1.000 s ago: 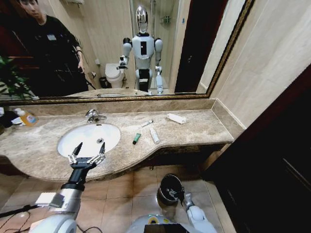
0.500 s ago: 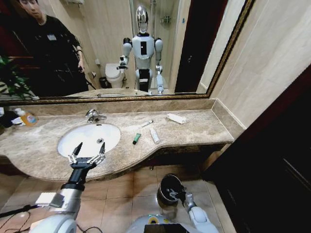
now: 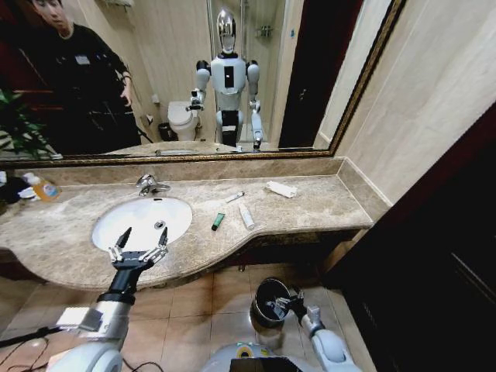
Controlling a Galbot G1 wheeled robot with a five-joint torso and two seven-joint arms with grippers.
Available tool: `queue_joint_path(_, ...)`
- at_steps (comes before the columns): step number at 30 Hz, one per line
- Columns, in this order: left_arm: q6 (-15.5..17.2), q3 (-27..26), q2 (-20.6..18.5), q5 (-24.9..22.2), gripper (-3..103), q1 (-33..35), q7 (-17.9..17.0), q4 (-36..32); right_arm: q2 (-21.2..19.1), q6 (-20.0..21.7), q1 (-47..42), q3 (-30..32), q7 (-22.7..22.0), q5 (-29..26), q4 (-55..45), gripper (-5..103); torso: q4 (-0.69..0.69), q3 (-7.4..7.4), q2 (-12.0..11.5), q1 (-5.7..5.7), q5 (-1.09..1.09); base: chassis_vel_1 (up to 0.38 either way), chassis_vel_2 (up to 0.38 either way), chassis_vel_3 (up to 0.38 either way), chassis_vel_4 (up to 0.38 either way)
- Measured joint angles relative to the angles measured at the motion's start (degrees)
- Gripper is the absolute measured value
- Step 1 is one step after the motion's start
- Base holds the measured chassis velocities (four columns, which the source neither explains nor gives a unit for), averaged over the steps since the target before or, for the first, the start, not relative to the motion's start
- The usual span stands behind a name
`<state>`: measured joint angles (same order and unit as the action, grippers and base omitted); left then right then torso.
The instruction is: Pick up the trash from the sink and place it in the trash bin.
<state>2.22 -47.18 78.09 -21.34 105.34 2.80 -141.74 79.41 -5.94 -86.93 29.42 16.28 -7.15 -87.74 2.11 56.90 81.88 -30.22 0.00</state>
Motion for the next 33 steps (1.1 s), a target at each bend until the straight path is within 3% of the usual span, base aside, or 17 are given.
queue_joint_path(9, 0.00, 0.00, 0.00, 0.00, 100, 0.00, 0.00, 0.00, -1.97, -0.28, -7.60, 0.86, -0.70, -4.08, -13.97, 100, 0.00, 0.00, 0.00, 0.00, 0.00, 0.000, 0.000, 0.000, 0.000)
queue_joint_path(14, 0.00, 0.00, 0.00, 0.00, 100, 0.00, 0.00, 0.00, -3.10, 1.49, -10.97, 1.63, -1.85, -7.52, -22.85, 100, -0.01, 0.00, 0.00, 0.00, 0.00, 0.000, 0.000, 0.000, 0.000)
queue_joint_path(16, 0.00, 0.00, 0.00, 0.00, 100, 0.00, 0.00, 0.00, -4.35, 3.30, -11.43, 1.79, -4.28, -8.99, -28.80, 100, -0.01, 0.00, 0.00, 0.00, 0.00, 0.000, 0.000, 0.000, 0.000)
queue_joint_path(22, 0.00, 0.00, 0.00, 0.00, 100, 0.00, 0.00, -0.01, -9.45, 9.67, -6.62, 0.92, -9.17, -11.29, -36.77, 100, 0.00, 0.00, 0.00, 0.00, 0.00, 0.000, 0.000, 0.000, 0.000)
queue_joint_path(28, 0.00, 0.00, 0.00, 0.00, 100, 0.00, 0.00, 0.00, -11.00, 14.18, -0.41, -1.70, -11.59, -11.33, -37.63, 100, 0.00, 0.01, 0.00, -0.01, 0.00, 0.000, 0.000, 0.000, 0.000)
queue_joint_path(33, 0.00, 0.00, 0.00, 0.00, 100, 0.00, 0.00, 0.00, -10.85, 14.81, 3.90, -6.80, -12.55, -10.49, -34.37, 100, 0.00, 0.00, 0.00, 0.00, 0.00, 0.000, 0.000, 0.000, 0.000)
